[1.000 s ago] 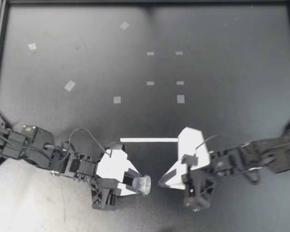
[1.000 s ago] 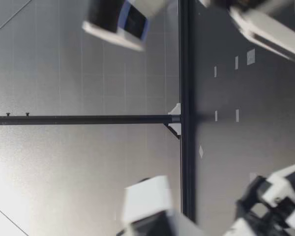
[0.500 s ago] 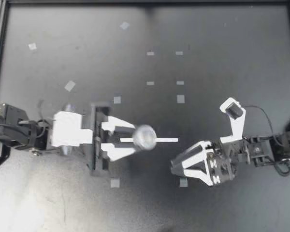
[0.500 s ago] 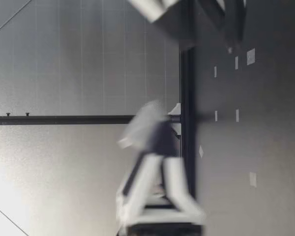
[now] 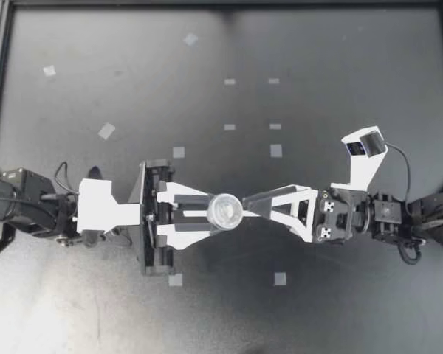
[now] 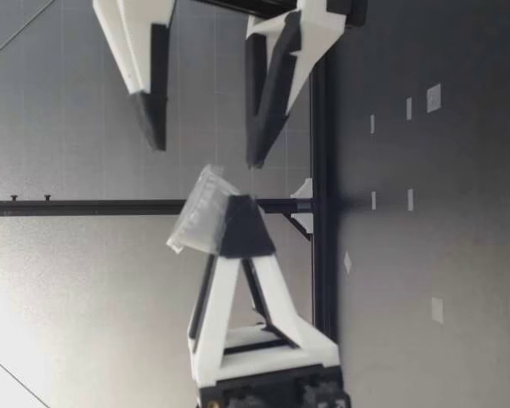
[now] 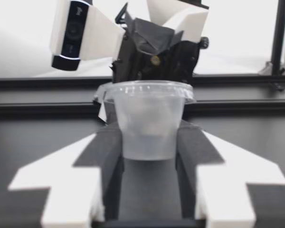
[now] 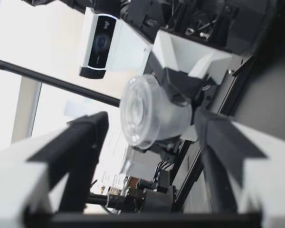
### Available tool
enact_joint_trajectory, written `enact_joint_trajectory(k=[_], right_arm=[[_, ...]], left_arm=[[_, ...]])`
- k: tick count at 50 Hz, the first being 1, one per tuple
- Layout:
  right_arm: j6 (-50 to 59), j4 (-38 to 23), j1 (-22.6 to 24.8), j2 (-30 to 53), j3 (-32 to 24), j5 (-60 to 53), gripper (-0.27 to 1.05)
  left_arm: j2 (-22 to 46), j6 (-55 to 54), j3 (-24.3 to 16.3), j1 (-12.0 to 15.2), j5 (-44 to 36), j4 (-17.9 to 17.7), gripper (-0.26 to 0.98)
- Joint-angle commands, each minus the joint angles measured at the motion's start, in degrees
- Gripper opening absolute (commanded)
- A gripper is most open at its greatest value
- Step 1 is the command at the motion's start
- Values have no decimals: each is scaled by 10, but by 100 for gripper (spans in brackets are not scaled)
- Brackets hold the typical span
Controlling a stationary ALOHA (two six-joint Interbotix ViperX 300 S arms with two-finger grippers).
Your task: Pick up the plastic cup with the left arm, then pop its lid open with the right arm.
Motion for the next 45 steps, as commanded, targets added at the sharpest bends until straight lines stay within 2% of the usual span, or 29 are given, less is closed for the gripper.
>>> enact_joint_trajectory(k=[1, 11, 26, 37, 45], right_arm=[[-1, -8, -3, -8, -11, 1, 72], [0, -24, -3, -27, -14, 2, 72], [-2, -84, -3, -62, -39, -19, 72], [-45, -92, -12, -124, -11, -27, 71], [-141, -97, -43, -163, 19, 16, 71]], left_arm=[[-8, 1, -11, 1, 2, 0, 7], [-8, 0, -12, 1, 10, 1, 7], [-7, -3, -18, 0, 34, 0, 7], [-6, -11, -12, -6, 42, 0, 7], [-10, -15, -12, -5, 42, 1, 7]])
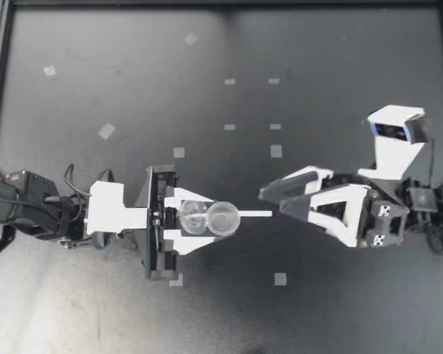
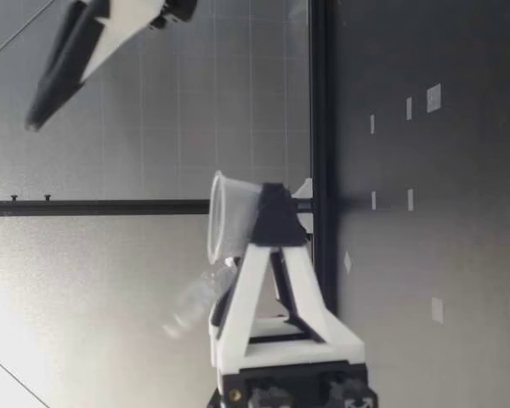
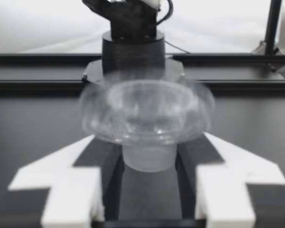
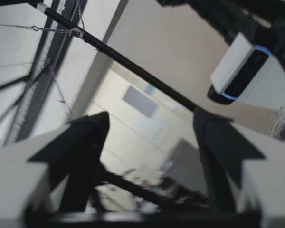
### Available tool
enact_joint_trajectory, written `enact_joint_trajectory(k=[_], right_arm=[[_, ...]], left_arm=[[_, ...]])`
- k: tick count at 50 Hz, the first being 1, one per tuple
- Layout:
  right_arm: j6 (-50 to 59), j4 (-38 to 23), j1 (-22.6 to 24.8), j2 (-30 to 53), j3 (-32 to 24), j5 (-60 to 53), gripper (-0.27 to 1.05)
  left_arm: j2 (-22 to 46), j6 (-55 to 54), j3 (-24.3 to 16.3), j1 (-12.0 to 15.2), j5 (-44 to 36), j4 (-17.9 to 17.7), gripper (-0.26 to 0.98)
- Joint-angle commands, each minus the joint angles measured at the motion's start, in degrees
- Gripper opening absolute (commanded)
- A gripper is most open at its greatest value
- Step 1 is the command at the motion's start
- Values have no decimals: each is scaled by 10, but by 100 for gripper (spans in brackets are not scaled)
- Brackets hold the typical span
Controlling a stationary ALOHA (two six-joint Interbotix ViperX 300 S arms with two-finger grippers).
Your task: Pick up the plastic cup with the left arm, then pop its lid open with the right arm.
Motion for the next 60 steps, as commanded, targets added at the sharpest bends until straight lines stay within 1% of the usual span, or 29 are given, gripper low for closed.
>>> enact_joint_trajectory(k=[1, 6, 15, 20, 25, 32, 44, 60], right_arm=[[-57, -4, -23, -29, 9, 33, 71], [-178, -7, -38, -54, 22, 98, 71], [-482, -6, -40, -108, 18, 216, 71], [-582, -2, -40, -130, 19, 245, 71], [-594, 1, -40, -135, 23, 245, 71], [-592, 1, -40, -122, 27, 245, 71], [-592, -1, -40, -99, 19, 245, 71], [-592, -1, -40, -98, 20, 246, 71]], left_arm=[[-15, -1, -4, -2, -3, 2, 7], [-19, -1, -5, -2, -3, 2, 7], [-23, -1, -7, -2, -3, 2, 7], [-22, -1, -9, -2, -3, 2, 7], [-23, -1, -8, -2, -3, 2, 7], [-23, -3, -8, -2, -3, 2, 7], [-23, -5, -5, -2, -3, 1, 7], [-22, -13, -4, -2, -3, 2, 7]])
